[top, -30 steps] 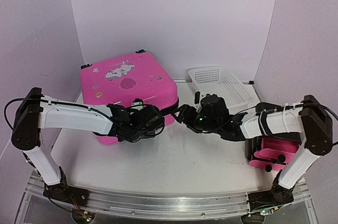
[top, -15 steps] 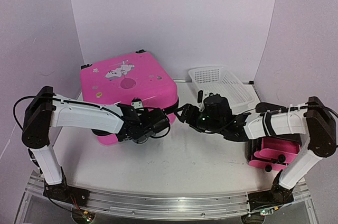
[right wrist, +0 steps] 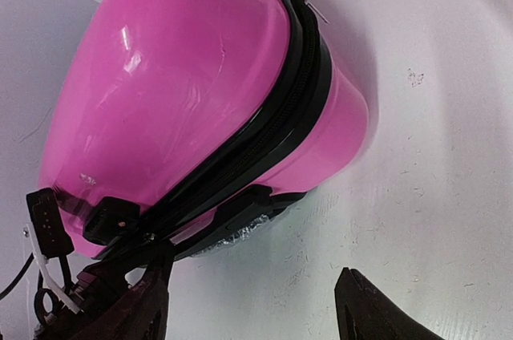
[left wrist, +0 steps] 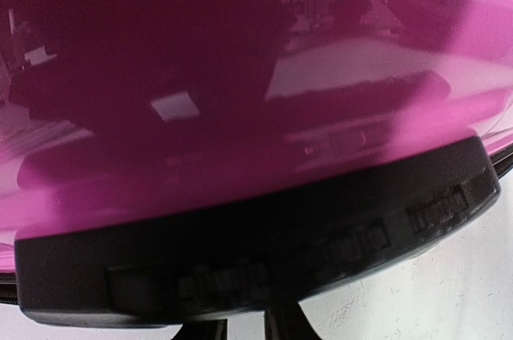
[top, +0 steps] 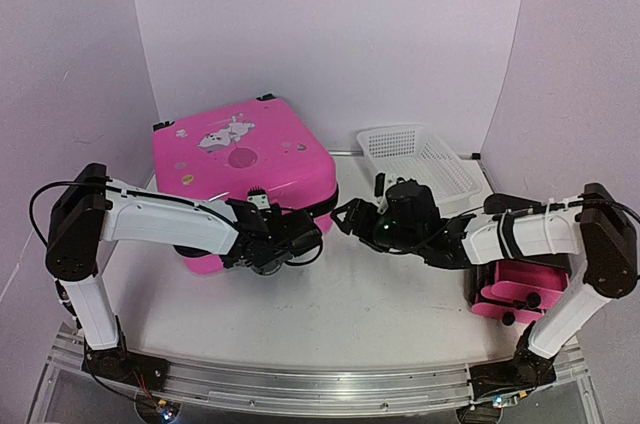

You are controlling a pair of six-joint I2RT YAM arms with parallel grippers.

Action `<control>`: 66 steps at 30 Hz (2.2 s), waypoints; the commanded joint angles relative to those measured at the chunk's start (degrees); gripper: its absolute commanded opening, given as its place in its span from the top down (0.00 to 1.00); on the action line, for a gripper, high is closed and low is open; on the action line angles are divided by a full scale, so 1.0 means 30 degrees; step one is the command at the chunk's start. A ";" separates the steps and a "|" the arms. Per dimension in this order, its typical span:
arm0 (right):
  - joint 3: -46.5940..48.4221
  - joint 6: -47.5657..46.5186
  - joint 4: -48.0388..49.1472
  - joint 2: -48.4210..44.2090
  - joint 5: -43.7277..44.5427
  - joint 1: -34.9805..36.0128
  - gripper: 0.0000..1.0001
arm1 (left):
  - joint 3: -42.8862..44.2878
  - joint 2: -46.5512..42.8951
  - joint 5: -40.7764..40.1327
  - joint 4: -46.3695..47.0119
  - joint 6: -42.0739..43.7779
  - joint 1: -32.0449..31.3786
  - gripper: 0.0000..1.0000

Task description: Open, take out, and arrange the luggage

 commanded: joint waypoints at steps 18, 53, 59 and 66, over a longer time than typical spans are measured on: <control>0.3337 0.2812 0.2286 0.4182 -0.3028 -0.0009 0.37 | -0.2277 -0.3097 0.0052 0.1128 0.1808 0.0557 1.00; 0.6471 0.9213 0.9339 1.1574 0.3667 0.3092 0.55 | -0.4342 -0.3657 0.0443 0.4667 0.5767 0.0073 1.00; 0.5994 0.8422 0.9591 1.1258 0.4367 0.3045 0.78 | -0.4785 -0.3975 0.0136 0.3022 0.4401 0.0206 1.00; 0.5071 0.8420 1.1161 1.1229 0.5287 0.2324 0.97 | -0.5662 -0.3933 0.0024 -0.0148 0.1283 0.0206 1.00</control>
